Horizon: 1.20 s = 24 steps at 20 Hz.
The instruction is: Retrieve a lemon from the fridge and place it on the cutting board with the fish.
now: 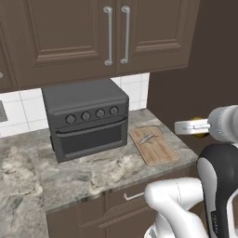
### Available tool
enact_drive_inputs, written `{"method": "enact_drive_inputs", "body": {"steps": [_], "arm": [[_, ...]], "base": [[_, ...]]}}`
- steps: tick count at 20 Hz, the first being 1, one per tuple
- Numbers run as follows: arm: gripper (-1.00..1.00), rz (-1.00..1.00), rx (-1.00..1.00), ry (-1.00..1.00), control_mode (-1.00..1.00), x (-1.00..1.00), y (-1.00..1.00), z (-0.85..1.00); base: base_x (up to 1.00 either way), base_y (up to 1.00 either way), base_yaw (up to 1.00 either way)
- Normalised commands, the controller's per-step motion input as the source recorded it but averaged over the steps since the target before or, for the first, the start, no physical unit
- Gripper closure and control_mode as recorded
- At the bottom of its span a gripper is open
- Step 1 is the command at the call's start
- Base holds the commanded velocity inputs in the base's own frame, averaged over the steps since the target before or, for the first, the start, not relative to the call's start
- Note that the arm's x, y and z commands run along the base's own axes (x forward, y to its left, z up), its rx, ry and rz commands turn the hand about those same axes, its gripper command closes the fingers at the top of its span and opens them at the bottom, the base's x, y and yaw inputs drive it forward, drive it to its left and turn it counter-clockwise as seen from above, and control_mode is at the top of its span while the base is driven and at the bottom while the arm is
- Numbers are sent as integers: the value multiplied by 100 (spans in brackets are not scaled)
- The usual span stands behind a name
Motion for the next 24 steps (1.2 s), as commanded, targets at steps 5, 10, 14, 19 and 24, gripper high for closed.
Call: {"method": "enact_drive_inputs", "body": {"steps": [5,10,14,19,24], "arm": [[100,0,0,0,100,0,0,0],[100,0,0,0,100,0,0,0],[100,0,0,0,100,0,0,0],[100,-6,0,12,-100,0,0,0],[100,-11,0,29,-100,0,-7,-17]], "base": [[11,0,-1],[0,0,0],[0,0,0],[0,0,0],[0,0,0]]}}
